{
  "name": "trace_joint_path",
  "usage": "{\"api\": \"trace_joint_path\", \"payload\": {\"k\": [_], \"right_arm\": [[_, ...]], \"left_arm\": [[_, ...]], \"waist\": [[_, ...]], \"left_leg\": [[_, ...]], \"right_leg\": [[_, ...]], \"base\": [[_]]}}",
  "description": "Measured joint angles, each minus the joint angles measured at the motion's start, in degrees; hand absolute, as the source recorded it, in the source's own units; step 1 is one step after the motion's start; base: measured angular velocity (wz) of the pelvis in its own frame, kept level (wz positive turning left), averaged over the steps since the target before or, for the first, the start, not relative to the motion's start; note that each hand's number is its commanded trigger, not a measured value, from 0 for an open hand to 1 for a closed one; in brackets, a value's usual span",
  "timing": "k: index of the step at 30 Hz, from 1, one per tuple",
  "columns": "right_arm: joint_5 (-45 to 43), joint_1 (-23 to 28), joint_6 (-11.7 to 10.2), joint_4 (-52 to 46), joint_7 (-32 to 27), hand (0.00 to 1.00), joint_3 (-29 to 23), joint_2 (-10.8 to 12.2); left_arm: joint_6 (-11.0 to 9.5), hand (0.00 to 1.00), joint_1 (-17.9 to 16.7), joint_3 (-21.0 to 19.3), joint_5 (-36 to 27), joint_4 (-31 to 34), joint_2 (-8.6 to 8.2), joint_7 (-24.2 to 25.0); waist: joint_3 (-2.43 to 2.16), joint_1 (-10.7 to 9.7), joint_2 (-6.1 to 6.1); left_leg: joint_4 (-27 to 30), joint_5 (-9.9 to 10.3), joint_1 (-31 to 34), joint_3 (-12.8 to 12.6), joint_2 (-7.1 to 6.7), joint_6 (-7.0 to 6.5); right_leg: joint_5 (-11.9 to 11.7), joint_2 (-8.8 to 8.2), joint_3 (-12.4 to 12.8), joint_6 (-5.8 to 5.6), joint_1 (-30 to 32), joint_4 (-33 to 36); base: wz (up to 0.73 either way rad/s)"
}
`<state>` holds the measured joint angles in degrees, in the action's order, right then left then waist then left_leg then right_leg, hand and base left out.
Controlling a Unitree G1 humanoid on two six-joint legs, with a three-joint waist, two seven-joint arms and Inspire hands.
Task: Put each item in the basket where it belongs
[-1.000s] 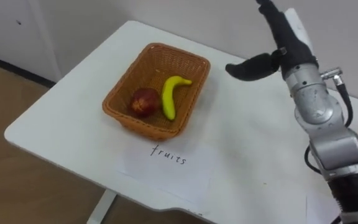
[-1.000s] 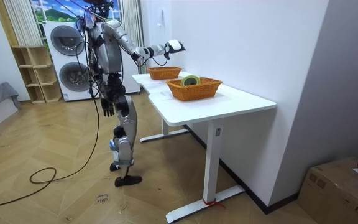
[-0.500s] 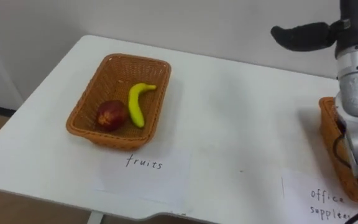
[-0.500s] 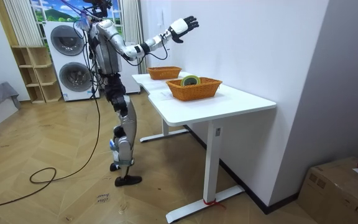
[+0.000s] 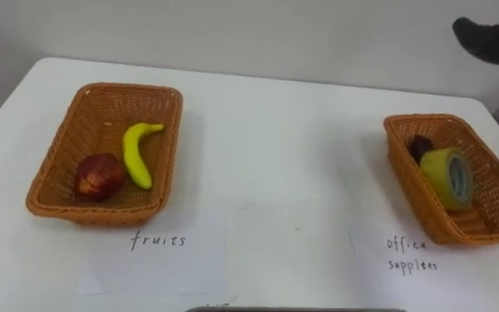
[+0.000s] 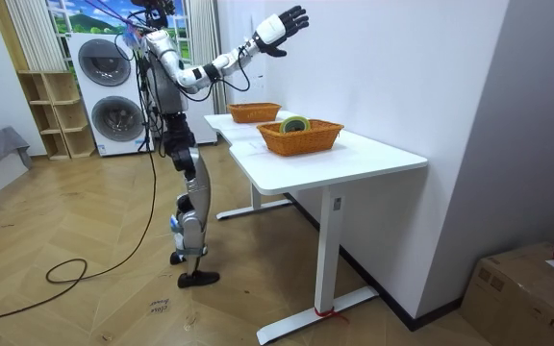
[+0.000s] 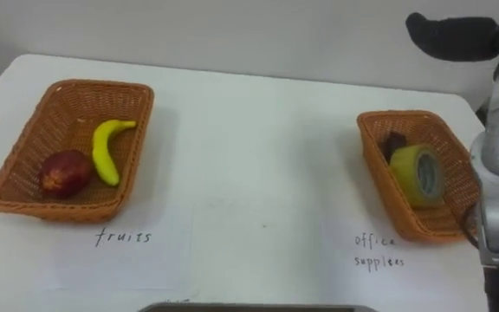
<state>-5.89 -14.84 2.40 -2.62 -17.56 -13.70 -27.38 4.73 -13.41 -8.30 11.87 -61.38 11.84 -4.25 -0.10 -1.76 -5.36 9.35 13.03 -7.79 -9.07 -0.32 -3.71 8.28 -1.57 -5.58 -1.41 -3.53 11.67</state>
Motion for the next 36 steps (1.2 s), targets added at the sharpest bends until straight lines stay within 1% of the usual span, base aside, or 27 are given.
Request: {"api": "trace_joint_path", "payload": {"k": [1,2,3,5,7,9,11,12,13,17,19,21,24,25,26,29,30,32,34,35,36], "right_arm": [[0.00,0.63,0.00,-0.32,-0.05,0.00,-1.40,0.00],[0.00,0.86,0.00,-0.36,-0.29,0.00,-1.90,0.00],[0.03,1.43,-0.01,-0.37,-0.71,0.00,-2.80,0.00],[0.01,2.43,0.00,-0.37,-1.24,0.00,-3.56,0.00],[0.00,3.45,0.02,-0.41,-1.26,0.00,-4.30,0.01],[0.00,4.93,0.01,-0.90,-1.33,0.00,-5.78,0.01],[-0.37,6.71,0.01,-1.00,-2.06,0.00,-7.46,0.03],[-1.07,7.46,0.01,-1.14,-2.71,0.00,-8.29,0.03],[-1.35,7.98,0.01,-1.26,-3.35,0.00,-9.06,0.03],[0.34,9.87,-0.04,-1.27,-5.81,0.00,-12.45,0.03],[4.64,11.65,-0.61,-1.37,-7.80,0.00,-13.83,0.03],[7.69,13.04,-0.66,-1.39,-9.04,0.00,-14.41,0.04],[9.11,16.01,-0.76,-1.39,-11.42,0.00,-14.79,0.04],[9.88,17.40,-1.11,-1.39,-12.38,0.00,-14.82,0.04],[10.44,18.05,-1.13,-1.39,-12.70,0.00,-14.82,0.07],[15.21,20.95,-1.13,-1.33,-15.32,0.00,-14.86,0.21],[17.18,22.35,-1.34,-1.16,-16.48,0.00,-14.90,0.37],[20.67,24.09,-1.70,-0.41,-17.69,0.00,-15.35,1.35],[28.46,25.53,-2.30,0.26,-19.32,0.00,-17.36,3.49],[30.26,25.75,-2.34,0.55,-19.88,0.00,-17.83,3.94],[32.78,26.03,-2.64,1.71,-20.92,0.00,-18.82,4.96]], "left_arm": [[-0.15,0.00,-0.03,0.00,0.00,0.01,-0.09,-0.01],[-0.18,0.00,-0.11,0.00,-0.01,0.00,-0.07,-0.04],[-0.18,0.00,-0.12,0.03,-0.04,0.00,-0.07,-0.12],[-0.17,0.00,-0.23,0.05,-0.08,-0.03,-0.07,-0.13],[-0.17,0.00,-0.37,0.05,-0.05,-0.28,-0.18,-0.13],[-0.17,0.00,-0.62,-0.10,-0.03,-0.47,-0.18,-0.29],[-0.17,0.00,-0.67,-0.43,0.09,-0.44,-0.25,-0.98],[-0.17,0.00,-0.67,-0.49,0.08,-0.44,-0.54,-1.69],[-0.17,0.00,-0.64,-0.49,0.06,-0.51,-0.83,-2.04],[-0.19,0.00,-0.60,-0.56,-0.12,-0.40,-1.04,-2.93],[-0.19,0.00,-0.59,-0.58,-0.46,-0.09,-0.88,-3.10],[-0.22,0.00,-0.59,-0.55,-1.09,0.01,-0.89,-3.20],[-0.22,0.00,-0.65,-0.44,-1.04,0.08,-0.93,-4.21],[-0.21,0.00,-0.78,-0.44,-1.07,0.08,-0.92,-4.38],[-0.19,0.00,-0.83,-0.36,-1.07,0.11,-0.93,-4.41],[-0.18,0.00,-1.34,0.12,-1.40,0.64,-0.91,-4.87],[-0.27,0.00,-1.40,0.15,-2.58,0.85,-0.88,-5.61],[-0.36,0.00,-1.65,0.08,-3.26,1.15,-0.83,-6.54],[-0.41,0.00,-2.03,0.08,-3.38,2.10,-0.94,-6.95],[-0.43,0.00,-2.14,0.08,-3.38,2.36,-0.94,-7.04],[-0.49,0.00,-2.35,0.05,-3.38,2.57,-0.93,-7.62]], "waist": [[-0.17,-0.29,0.14],[-0.16,-0.61,0.17],[-0.21,-1.15,0.25],[-0.23,-1.29,0.29],[-0.27,-2.66,0.22],[-0.31,-2.92,0.10],[-0.45,-2.93,-0.20],[-0.46,-2.96,-0.30],[-0.28,-3.21,-0.31],[-0.08,-4.23,-0.54],[-0.14,-4.43,-0.78],[-0.14,-4.49,-0.88],[-0.16,-5.10,-0.81],[-0.15,-5.49,-0.78],[-0.08,-5.70,-0.58],[-0.17,-6.20,-0.04],[-0.21,-6.32,0.11],[-0.12,-6.42,0.25],[0.05,-6.60,0.61],[0.02,-6.66,0.61],[-0.04,-6.87,0.64]], "left_leg": [[-0.05,0.06,0.07,-0.53,0.14,0.08],[-0.06,0.06,0.10,-0.61,0.19,0.09],[-0.06,0.12,-0.02,-1.29,0.41,0.20],[-0.24,0.25,-0.42,-2.08,0.74,0.42],[-0.51,0.39,-0.78,-2.97,1.10,0.66],[-0.61,0.53,-0.93,-3.54,1.39,0.89],[-0.60,0.64,-0.90,-4.21,1.67,1.09],[-0.61,0.69,-0.84,-4.72,1.77,1.19],[-0.62,0.71,-0.85,-4.82,1.79,1.23],[-0.64,0.75,-0.80,-4.92,1.83,1.27],[-0.73,0.84,-0.79,-5.04,1.92,1.37],[-0.72,0.97,-0.82,-5.12,2.02,1.49],[-0.67,1.06,-0.65,-5.32,2.26,1.65],[-0.66,1.06,-0.52,-5.39,2.30,1.66],[-0.67,1.06,-0.48,-5.38,2.32,1.67],[-0.78,1.07,-0.63,-5.81,2.43,1.70],[-0.78,1.09,-0.77,-5.93,2.51,1.74],[-0.80,1.16,-1.07,-5.99,2.62,1.85],[-1.16,1.21,-0.93,-5.97,2.63,1.86],[-1.14,1.23,-0.81,-5.97,2.63,1.86],[-1.11,1.23,-0.64,-5.96,2.63,1.87]], "right_leg": [[-0.09,0.23,0.61,0.14,0.32,0.03],[-0.10,0.28,0.74,0.16,0.36,0.03],[-0.18,0.49,0.89,0.28,0.48,0.08],[-0.29,0.79,1.19,0.44,0.56,0.06],[-0.39,1.09,1.26,0.62,0.70,0.11],[-0.60,1.50,1.82,0.96,0.83,0.09],[-0.70,1.85,2.29,1.12,1.27,0.11],[-0.78,1.96,2.47,1.25,1.54,0.11],[-0.80,2.03,2.46,1.28,1.63,0.10],[-0.81,2.15,2.63,1.29,1.69,0.04],[-0.83,2.38,3.40,1.32,1.76,0.02],[-0.85,2.61,3.86,1.37,1.78,0.02],[-0.89,2.79,3.86,1.42,2.03,0.02],[-0.91,2.82,3.89,1.46,2.16,0.00],[-0.91,2.84,3.87,1.46,2.17,-0.02],[-0.91,2.90,3.91,1.46,2.18,-0.05],[-0.92,2.91,3.94,1.47,2.03,-0.11],[-0.91,2.95,4.17,1.47,1.70,-0.11],[-0.91,3.15,3.93,1.47,1.81,-0.15],[-0.91,3.13,3.89,1.48,1.94,-0.13],[-0.94,3.11,3.82,1.52,2.08,-0.11]], "base": [[-0.28],[-0.20],[-0.22],[-0.25],[-0.19],[-0.21],[-0.21],[-0.21],[-0.16],[-0.01],[-0.04],[-0.06],[-0.01],[0.00],[0.00],[-0.05],[-0.03],[0.00],[0.00],[0.00],[0.00]]}}
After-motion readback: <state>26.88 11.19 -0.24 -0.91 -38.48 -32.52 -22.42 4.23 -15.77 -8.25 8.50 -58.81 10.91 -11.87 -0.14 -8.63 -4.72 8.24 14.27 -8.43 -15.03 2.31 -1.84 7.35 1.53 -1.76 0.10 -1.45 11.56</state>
